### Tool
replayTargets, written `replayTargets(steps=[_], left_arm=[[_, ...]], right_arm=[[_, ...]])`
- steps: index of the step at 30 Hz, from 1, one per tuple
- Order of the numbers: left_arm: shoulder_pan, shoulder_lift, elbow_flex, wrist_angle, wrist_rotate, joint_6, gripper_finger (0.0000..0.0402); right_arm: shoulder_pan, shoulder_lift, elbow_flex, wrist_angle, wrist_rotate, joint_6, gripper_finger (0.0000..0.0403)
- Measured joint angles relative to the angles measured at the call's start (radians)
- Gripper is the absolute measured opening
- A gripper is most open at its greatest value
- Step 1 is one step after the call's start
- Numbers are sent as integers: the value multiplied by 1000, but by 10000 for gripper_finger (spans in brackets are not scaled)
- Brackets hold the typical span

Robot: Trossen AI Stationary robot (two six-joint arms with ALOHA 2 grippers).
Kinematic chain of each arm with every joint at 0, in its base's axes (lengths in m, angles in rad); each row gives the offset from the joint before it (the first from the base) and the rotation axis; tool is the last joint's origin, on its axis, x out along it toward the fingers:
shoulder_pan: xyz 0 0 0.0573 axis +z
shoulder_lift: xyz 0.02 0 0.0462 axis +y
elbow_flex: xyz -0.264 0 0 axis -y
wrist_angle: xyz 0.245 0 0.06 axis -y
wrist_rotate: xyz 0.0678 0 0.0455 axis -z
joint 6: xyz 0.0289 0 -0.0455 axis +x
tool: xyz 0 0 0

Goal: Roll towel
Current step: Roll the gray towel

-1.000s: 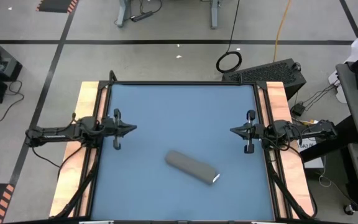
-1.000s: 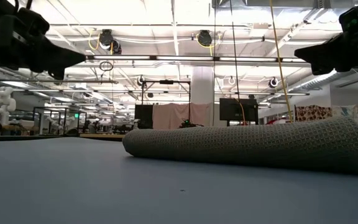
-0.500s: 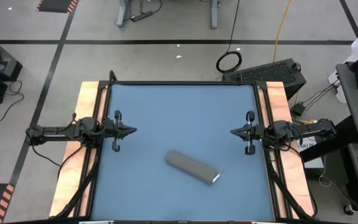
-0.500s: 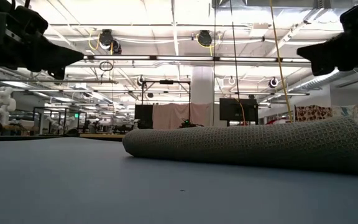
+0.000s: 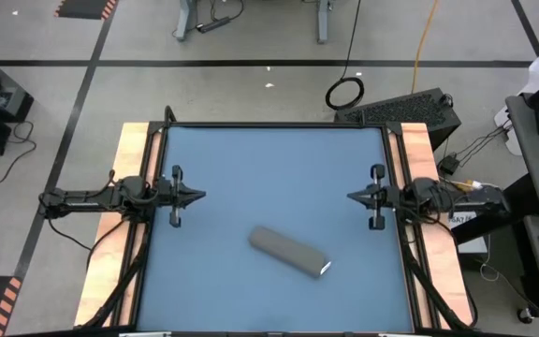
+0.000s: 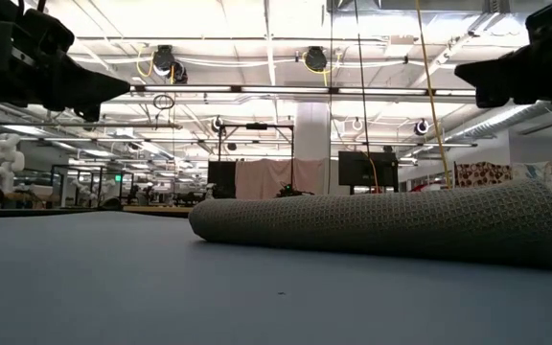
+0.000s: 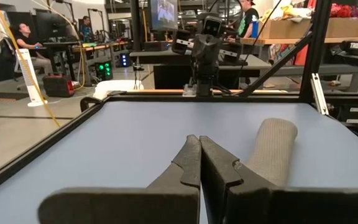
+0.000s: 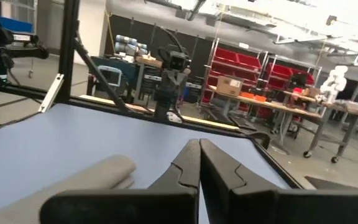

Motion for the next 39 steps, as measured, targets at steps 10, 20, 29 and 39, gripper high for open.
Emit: replayTargets(steps=[10, 20, 29, 39], left_arm=[[0, 0, 0, 0, -3, -2, 0], [0, 0, 0, -2, 8, -19, 0], [-25, 0, 0, -2, 24, -42, 0], [-99, 0, 0, -2, 26, -10, 0]], right_arm=[[-104, 0, 0, -89, -96, 112, 0], [-104, 3, 0, -89, -97, 111, 0], [-104, 3, 0, -89, -96, 110, 0], [-104, 3, 0, -90, -96, 109, 0]])
